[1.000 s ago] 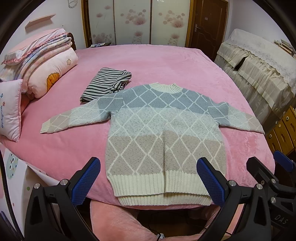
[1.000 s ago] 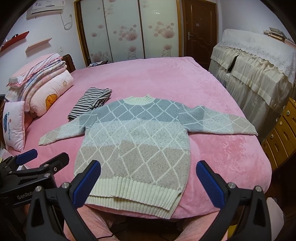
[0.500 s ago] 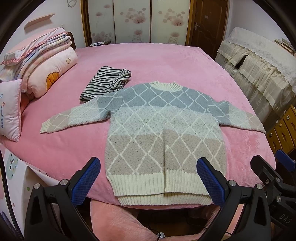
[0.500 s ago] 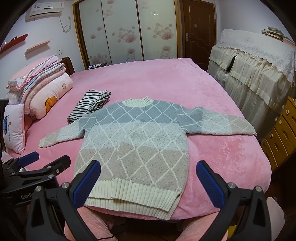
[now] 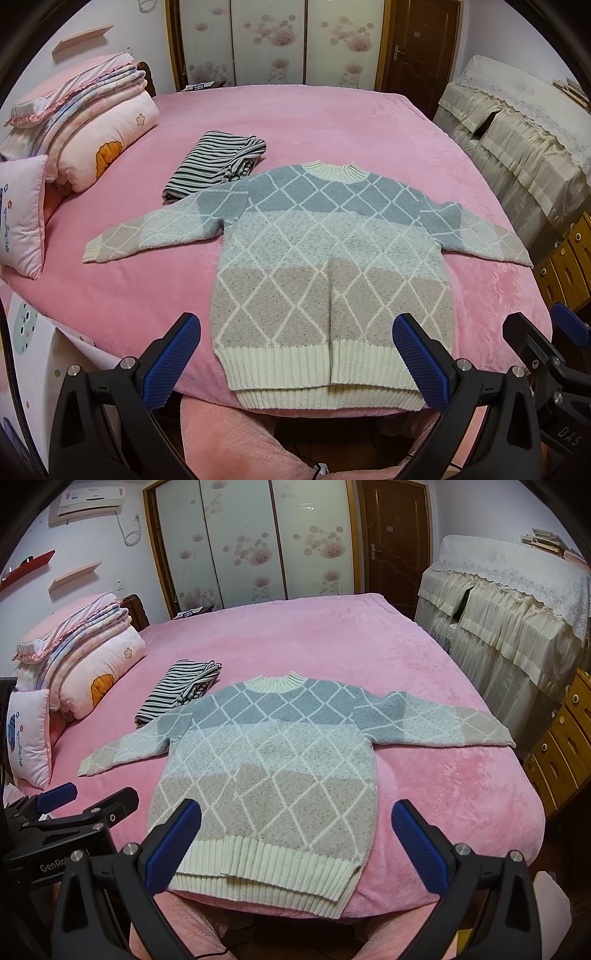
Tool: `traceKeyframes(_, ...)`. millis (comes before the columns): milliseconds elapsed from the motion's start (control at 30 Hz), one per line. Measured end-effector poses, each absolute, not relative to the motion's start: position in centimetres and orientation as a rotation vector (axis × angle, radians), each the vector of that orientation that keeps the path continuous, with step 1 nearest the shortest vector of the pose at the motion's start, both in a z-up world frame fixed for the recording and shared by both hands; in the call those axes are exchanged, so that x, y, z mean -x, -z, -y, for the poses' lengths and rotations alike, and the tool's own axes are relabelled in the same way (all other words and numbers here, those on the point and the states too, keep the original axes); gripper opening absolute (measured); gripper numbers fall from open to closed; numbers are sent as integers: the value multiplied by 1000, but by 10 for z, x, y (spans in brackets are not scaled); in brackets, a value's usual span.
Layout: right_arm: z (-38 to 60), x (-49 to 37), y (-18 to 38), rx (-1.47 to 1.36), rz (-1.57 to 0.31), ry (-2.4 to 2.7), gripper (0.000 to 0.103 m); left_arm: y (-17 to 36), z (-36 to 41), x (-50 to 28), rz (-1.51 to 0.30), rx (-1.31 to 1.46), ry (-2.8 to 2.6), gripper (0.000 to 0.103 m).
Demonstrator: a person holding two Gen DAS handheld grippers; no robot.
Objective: Fold small clothes
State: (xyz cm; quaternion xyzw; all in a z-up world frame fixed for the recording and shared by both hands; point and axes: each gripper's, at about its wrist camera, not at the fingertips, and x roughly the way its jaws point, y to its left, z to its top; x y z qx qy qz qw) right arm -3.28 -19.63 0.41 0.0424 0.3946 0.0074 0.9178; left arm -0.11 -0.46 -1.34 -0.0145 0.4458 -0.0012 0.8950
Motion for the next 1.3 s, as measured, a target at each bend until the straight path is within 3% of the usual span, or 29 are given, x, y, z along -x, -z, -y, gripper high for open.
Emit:
traceKeyframes(533, 203, 34, -5, -83, -774, 7, 103, 6, 21, -2, -914, 20, 15, 103)
traceKeyframes(933, 272, 36, -12, -142, -708, 102, 103, -27, 88, -1, -813, -25, 132, 103)
traceKeyframes(1300, 349, 41, -24, -91, -612, 194, 103, -34, 169, -17, -854, 4, 228, 103)
